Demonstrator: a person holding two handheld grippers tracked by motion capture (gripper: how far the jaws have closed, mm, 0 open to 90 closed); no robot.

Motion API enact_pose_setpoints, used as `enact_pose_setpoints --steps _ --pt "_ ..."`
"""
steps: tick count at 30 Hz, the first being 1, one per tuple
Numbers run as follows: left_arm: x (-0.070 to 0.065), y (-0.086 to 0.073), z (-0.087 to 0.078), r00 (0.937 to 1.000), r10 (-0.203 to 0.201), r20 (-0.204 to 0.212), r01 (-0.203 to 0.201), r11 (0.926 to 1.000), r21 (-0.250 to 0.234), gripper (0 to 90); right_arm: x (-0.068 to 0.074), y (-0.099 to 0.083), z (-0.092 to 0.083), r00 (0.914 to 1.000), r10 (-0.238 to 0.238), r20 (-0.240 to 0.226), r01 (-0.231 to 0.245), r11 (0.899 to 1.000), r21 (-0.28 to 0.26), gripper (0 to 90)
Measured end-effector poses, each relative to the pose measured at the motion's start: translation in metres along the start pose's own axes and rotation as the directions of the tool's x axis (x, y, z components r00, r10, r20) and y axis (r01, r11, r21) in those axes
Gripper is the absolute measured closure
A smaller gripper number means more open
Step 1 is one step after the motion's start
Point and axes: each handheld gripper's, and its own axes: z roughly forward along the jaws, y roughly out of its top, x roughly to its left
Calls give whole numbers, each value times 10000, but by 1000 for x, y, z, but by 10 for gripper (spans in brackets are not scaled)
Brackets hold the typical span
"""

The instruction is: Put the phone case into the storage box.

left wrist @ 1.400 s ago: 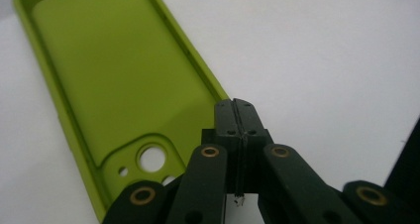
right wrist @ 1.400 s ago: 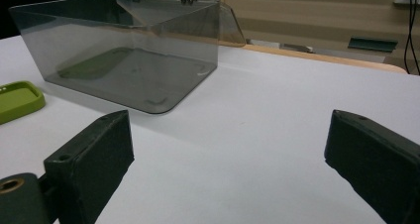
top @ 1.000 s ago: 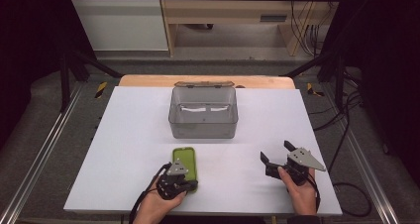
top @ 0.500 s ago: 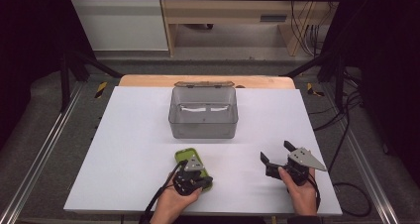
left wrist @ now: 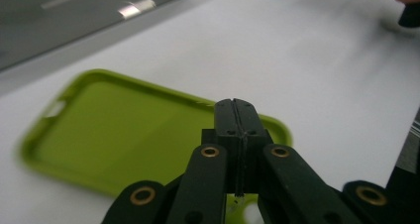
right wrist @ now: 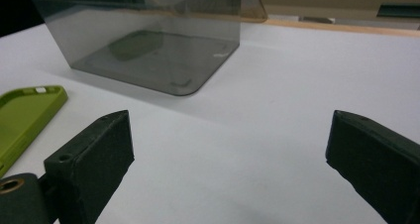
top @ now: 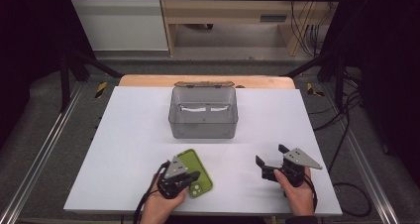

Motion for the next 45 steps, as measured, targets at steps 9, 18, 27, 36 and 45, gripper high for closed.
enact_pose_setpoints --steps 9,18,27,36,45 --pt "64 -33 -66 9620 -512 -2683 -1 9822 -1880 900 48 14 9 9991 7 -420 33 9954 962 92" --pt "89 -41 -81 9364 -1706 -3066 688 9461 -3164 755 118 22 23 9836 -559 -1713 966 9662 2392 137" --pt "93 -39 -76 9231 -2106 -3219 712 9159 -3950 215 169 27 35 9624 -963 -2541 1732 9379 3006 251" --pt "95 -41 -77 9279 -2117 -3069 684 9059 -4179 45 205 13 45 9358 -1482 -3200 2663 8918 3658 489" --pt "94 -41 -76 9307 -2015 -3053 600 9074 -4160 45 218 7 49 9224 -1757 -3439 3100 8680 3880 634"
